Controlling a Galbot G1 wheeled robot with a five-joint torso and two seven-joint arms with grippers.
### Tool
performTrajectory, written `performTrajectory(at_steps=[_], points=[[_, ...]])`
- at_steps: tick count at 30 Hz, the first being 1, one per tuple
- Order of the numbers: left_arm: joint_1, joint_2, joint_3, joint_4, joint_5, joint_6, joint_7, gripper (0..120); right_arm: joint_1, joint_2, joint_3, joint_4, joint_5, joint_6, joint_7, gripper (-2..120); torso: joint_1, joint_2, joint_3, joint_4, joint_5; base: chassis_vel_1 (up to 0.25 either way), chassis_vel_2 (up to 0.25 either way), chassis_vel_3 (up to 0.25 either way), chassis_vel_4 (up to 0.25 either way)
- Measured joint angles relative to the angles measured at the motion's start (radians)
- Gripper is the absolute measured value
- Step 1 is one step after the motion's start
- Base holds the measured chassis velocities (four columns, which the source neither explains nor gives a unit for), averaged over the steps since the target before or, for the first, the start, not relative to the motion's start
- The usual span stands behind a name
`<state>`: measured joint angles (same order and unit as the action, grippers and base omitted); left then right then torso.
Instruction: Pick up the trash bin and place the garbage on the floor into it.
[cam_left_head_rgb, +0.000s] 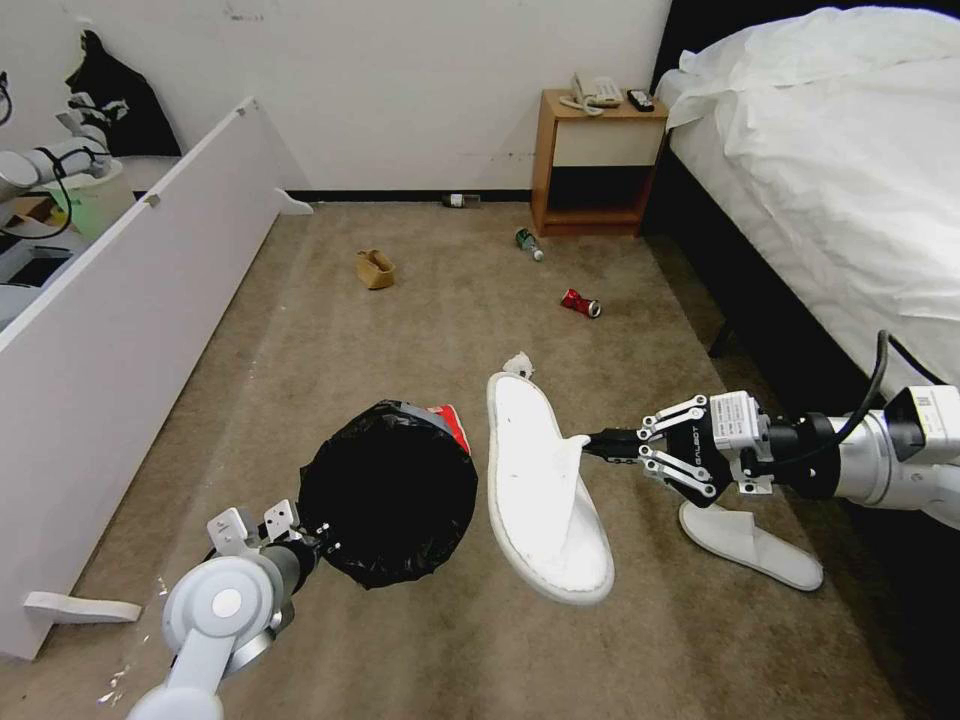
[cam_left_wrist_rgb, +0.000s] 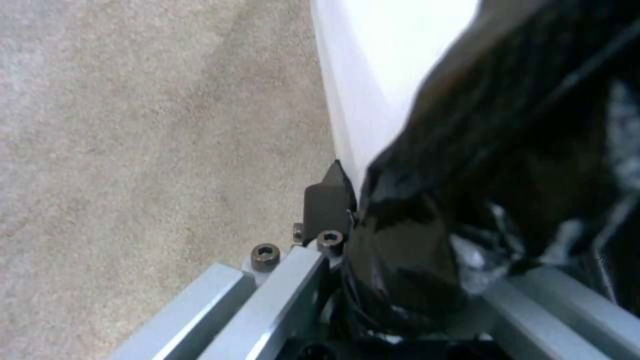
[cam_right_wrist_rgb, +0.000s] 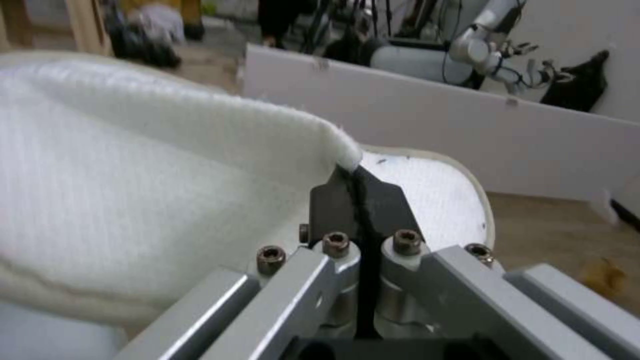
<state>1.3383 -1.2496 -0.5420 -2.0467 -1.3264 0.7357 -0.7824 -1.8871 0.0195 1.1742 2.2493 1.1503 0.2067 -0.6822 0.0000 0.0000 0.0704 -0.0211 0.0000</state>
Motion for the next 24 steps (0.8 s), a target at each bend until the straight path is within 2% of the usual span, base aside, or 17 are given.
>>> performTrajectory(at_steps=[3,12,24], points=[[-0.004,-0.01,0.009,0.001,0.001,0.0,-0.003,0,0.009,0.0,0.0,0.019,0.058,-0.012,-0.006,0,0.0,0.0,0.0,-0.0001,0.0,0.0,0.0,0.0,0.0],[-0.008,-0.025,0.023,0.003,0.008,0.0,-0.003,0,0.012,0.0,0.0,0.038,0.114,-0.027,-0.013,0,0.0,0.0,0.0,0.0,0.0,0.0,0.0,0.0,0.0],[-0.025,-0.057,0.071,-0.001,0.028,-0.001,-0.008,0,-0.03,-0.025,-0.009,0.105,0.226,-0.061,0.015,0,0.0,0.0,0.0,-0.0001,0.0,0.0,0.0,0.0,0.0]])
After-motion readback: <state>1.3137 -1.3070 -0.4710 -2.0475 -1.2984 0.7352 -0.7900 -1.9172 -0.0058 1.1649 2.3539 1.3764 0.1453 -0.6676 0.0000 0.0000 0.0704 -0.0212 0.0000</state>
